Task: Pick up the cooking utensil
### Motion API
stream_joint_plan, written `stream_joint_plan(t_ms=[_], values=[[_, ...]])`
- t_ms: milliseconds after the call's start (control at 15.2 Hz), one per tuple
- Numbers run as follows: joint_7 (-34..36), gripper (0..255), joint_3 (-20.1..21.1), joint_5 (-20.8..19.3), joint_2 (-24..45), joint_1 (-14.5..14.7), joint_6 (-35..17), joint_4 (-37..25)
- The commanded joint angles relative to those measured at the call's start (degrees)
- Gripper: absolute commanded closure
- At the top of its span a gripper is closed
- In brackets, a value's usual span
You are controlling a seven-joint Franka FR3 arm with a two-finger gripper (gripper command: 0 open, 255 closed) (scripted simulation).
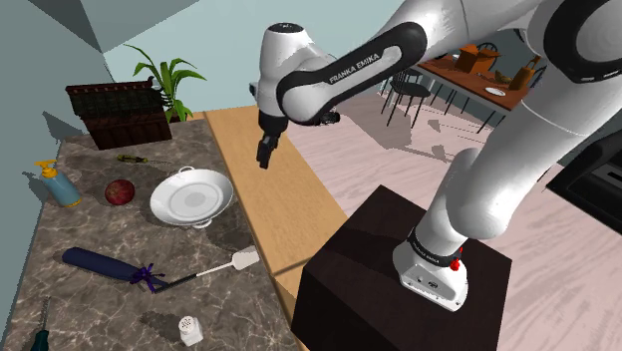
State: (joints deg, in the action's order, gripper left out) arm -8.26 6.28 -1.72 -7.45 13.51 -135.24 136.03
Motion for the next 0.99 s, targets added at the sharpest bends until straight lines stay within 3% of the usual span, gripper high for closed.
stream_joint_plan(t_ms=[0, 924], values=[[-1.0, 0, 0.8, -0.2, 3.9, 0.8, -1.9, -1.8], [-5.0, 0, 5.4, -5.7, 28.3, 7.3, -12.8, -13.0]])
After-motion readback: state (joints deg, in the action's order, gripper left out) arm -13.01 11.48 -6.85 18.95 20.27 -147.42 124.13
